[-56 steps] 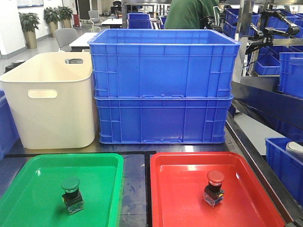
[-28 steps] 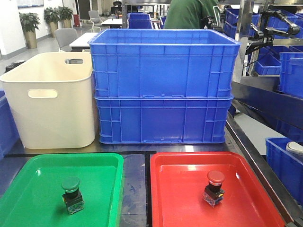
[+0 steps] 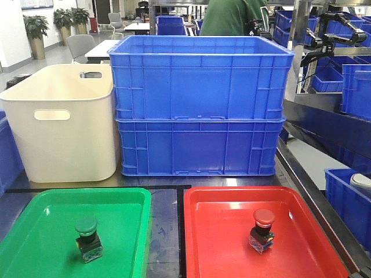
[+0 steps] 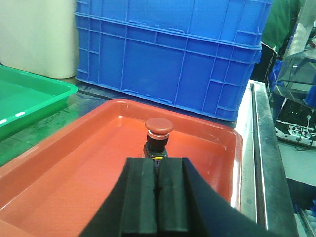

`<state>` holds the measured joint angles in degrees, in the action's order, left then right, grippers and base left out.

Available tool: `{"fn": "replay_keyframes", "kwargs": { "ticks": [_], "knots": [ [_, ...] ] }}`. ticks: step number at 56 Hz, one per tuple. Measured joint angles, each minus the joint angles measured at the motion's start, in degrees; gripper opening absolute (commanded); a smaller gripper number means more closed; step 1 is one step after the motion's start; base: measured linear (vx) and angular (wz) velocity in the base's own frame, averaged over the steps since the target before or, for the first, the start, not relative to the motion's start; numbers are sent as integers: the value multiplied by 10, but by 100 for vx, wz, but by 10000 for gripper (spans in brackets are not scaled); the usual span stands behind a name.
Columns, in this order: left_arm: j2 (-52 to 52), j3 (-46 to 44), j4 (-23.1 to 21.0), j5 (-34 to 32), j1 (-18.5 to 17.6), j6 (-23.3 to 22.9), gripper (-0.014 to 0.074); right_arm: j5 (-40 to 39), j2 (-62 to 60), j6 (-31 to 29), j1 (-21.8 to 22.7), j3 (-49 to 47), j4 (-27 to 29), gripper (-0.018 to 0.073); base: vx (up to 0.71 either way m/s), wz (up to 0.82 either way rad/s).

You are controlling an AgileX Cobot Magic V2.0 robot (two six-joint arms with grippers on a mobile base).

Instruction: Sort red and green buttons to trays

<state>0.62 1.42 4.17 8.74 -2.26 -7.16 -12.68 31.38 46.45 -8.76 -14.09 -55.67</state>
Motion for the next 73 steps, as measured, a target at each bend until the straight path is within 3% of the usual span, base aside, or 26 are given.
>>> {"fn": "replay_keyframes", "kwargs": {
  "ticks": [15,19,25,29,35,44,52,60,73],
  "knots": [
    [0,0,0,0,0,0,-6,10,0,-23,0,0,-14,-8,0,0],
    [0,0,0,0,0,0,-6,17,1,-36,0,0,16,-8,0,0],
    [0,0,0,0,0,0,-6,46,12,-106,0,0,183,-8,0,0],
    [0,0,0,0,0,0,-6,72,11,-198,0,7,322,-8,0,0],
    [0,0,0,0,0,0,-6,82,-35,-306,0,51,416,-8,0,0],
    [0,0,0,0,0,0,-6,100,-193,-364,0,144,477,-8,0,0],
    [0,0,0,1,0,0,-6,161,-305,-417,0,158,530,-8,0,0],
    [0,0,0,2,0,0,-6,176,-320,-465,0,158,544,-8,0,0],
    [0,0,0,2,0,0,-6,178,-320,-474,0,158,548,-8,0,0]
  ]
}}
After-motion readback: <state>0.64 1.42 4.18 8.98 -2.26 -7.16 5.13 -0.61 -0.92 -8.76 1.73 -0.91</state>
